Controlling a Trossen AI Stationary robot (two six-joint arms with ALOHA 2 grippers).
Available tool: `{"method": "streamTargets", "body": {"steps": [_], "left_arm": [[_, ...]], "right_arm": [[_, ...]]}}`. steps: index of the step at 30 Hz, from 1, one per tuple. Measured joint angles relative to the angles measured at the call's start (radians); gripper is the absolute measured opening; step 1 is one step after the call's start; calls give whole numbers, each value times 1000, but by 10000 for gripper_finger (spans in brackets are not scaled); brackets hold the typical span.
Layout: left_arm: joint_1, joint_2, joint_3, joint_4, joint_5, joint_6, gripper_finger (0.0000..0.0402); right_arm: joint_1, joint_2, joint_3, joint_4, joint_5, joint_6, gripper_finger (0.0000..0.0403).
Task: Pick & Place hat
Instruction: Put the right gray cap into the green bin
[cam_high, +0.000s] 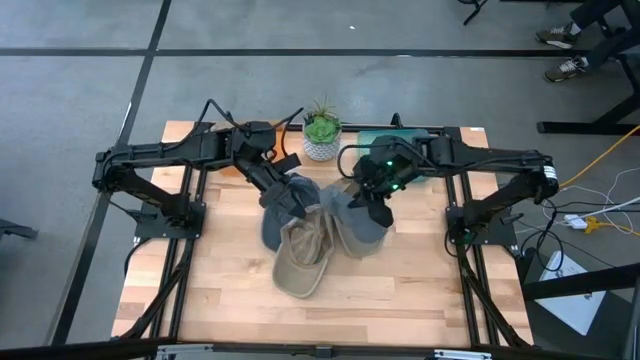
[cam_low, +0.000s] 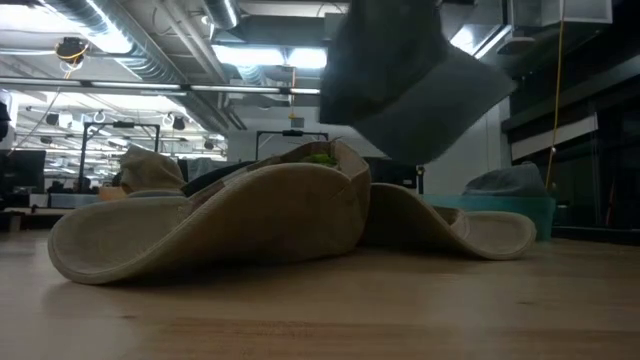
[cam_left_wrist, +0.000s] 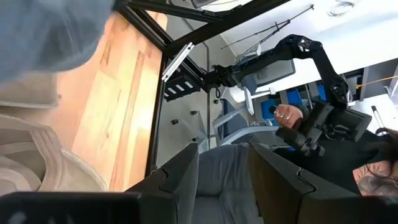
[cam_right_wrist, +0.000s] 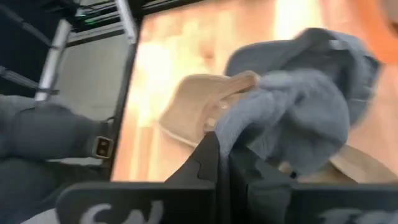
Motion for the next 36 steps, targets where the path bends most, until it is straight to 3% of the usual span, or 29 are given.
{"method": "streamTargets", "body": {"steps": [11,18,28,36], "left_arm": [[0,0,0,0,-40,18,131],[0,0,0,0,-111,18,130],[0,0,0,8,-192,18,130],[0,0,0,7,-295,62,130]], "right_arm": [[-79,-309,-294,139,166,156,5],[-114,-456,-461,233,454,353,6],[-124,-476,-520,295,871,485,7],[-124,-476,-520,316,1089,498,8]]}}
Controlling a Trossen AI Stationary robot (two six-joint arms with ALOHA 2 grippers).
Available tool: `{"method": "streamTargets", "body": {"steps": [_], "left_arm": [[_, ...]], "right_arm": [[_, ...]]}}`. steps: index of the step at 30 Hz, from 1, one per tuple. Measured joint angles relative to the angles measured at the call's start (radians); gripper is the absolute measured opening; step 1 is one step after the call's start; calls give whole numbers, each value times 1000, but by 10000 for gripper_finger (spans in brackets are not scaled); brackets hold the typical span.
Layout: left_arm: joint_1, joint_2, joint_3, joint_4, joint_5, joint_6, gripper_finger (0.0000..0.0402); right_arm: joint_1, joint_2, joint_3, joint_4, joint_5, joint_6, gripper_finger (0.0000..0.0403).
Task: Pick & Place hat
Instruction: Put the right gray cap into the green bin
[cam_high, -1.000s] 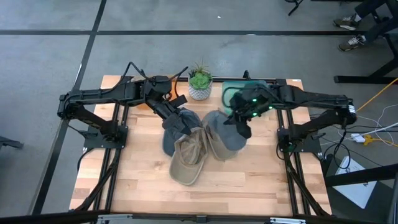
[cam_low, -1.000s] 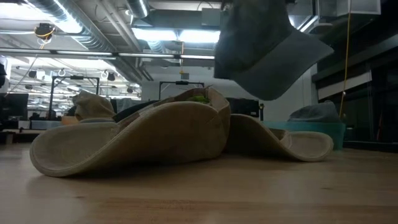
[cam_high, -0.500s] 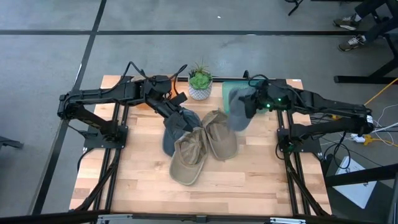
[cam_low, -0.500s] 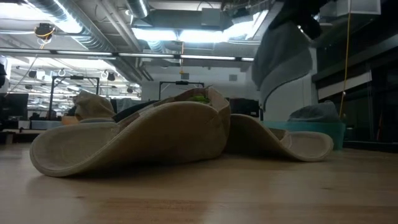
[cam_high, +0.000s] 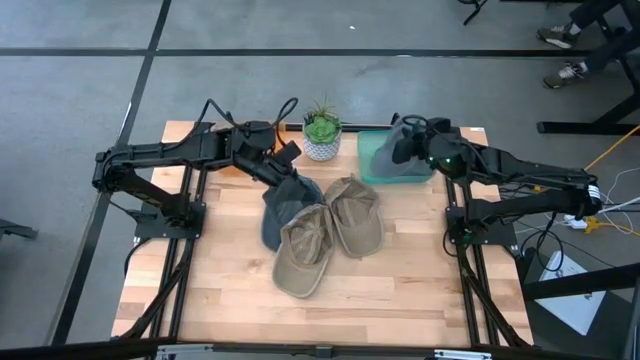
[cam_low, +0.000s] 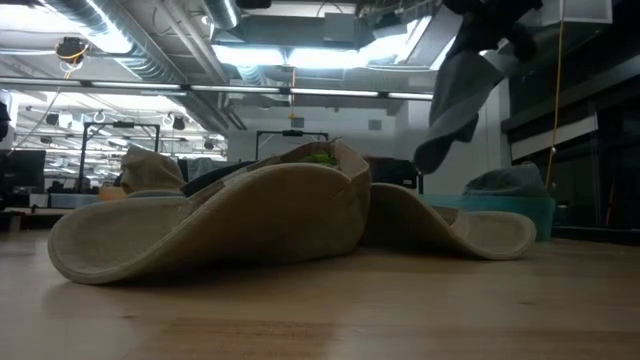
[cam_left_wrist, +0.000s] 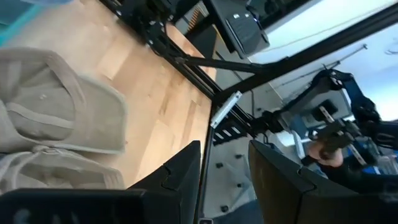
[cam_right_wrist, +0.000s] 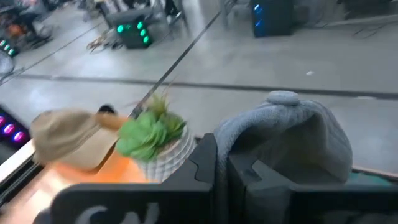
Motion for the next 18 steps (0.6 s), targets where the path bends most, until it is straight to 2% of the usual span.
{"method": "streamTargets", "body": {"steps": [9,18], "left_arm": [[0,0,0,0,-66,27,130],[-31,0,0,0,-200,73,130]], "right_arm": [[0,-2,0,16,37,-35,8],[0,-2,0,33,38,-53,8]]}}
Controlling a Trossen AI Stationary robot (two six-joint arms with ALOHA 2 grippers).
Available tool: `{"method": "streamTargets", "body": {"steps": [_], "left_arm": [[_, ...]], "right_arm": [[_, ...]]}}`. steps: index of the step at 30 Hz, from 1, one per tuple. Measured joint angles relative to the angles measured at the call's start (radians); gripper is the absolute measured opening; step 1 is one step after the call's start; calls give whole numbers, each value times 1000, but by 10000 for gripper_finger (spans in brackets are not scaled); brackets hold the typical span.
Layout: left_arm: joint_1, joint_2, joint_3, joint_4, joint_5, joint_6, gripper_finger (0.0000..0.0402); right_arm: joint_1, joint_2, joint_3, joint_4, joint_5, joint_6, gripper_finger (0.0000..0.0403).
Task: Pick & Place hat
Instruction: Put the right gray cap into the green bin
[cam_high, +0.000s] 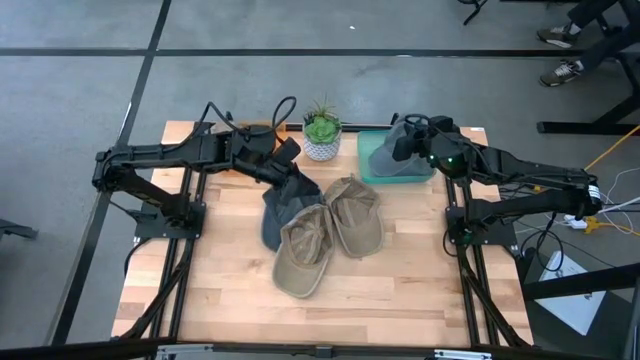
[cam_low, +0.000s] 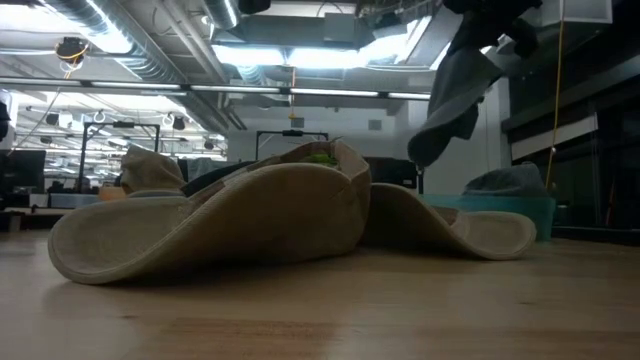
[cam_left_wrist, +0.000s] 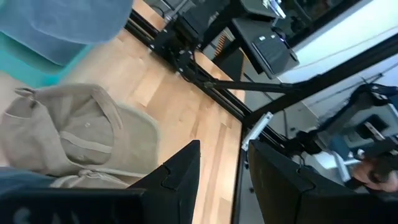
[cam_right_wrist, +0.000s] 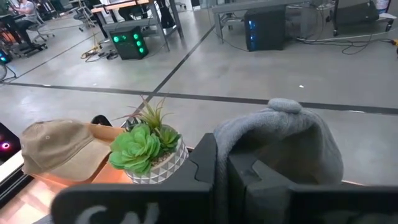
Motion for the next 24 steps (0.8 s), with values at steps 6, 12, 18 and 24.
{"method": "streamTargets", "body": {"steps": [6,12,18,24], "left_arm": [[-4,0,0,0,-35,4,130],[-4,0,0,0,-35,4,130],[-16,0,0,0,-37,6,130],[-18,0,0,0,-41,6,130]], "right_arm": [[0,0,0,0,6,-4,8],[0,-1,-11,3,-7,-7,8],[0,-44,-140,171,-46,-10,8],[0,-115,-262,343,-53,-41,8]]}}
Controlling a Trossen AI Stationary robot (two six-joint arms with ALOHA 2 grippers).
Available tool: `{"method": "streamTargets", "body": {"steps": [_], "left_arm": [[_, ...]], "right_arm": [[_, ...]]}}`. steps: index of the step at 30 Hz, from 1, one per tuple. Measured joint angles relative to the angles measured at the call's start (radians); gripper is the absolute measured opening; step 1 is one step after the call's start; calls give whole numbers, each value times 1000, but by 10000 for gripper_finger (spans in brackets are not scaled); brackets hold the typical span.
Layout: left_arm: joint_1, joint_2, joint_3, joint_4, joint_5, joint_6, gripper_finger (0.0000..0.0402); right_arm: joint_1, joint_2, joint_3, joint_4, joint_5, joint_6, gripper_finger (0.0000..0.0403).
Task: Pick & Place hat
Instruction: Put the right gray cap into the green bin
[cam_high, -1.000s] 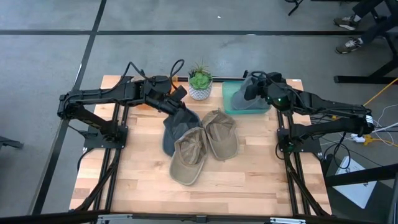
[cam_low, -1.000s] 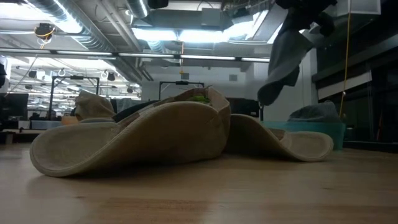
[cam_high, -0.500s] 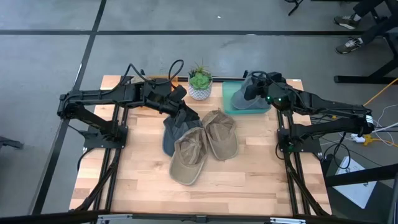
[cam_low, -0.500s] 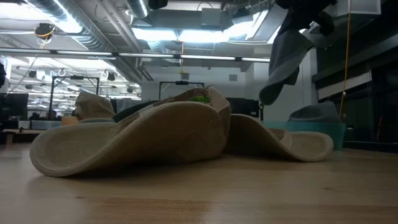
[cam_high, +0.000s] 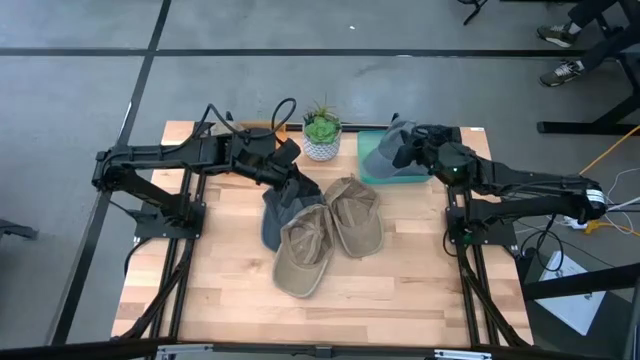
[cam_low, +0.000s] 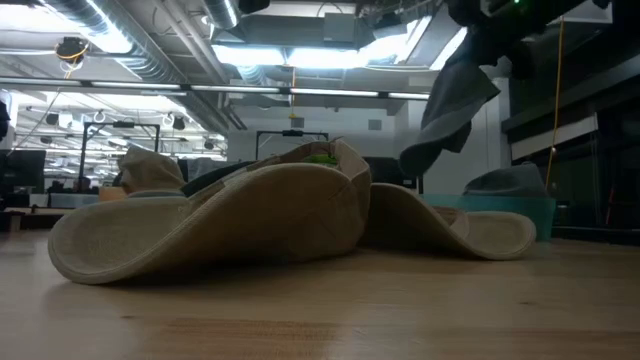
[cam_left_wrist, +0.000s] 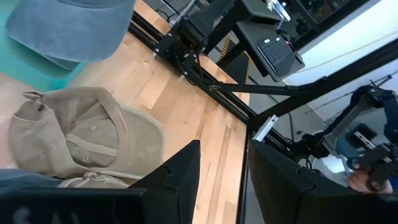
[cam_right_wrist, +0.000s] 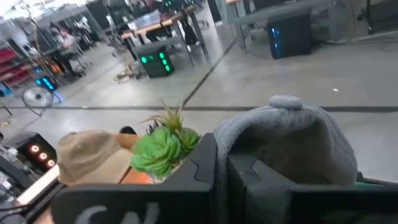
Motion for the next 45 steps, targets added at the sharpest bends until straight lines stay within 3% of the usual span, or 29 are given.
{"method": "streamTargets", "body": {"steps": [10,22,45], "left_arm": [[-5,0,0,0,-74,7,130],[-5,0,0,0,-97,30,130],[-5,0,0,0,-153,35,130]], "right_arm": [[-2,-69,-34,56,64,-149,8],[-80,-51,-34,82,12,-203,8],[-142,188,-34,138,-12,-167,8]]}}
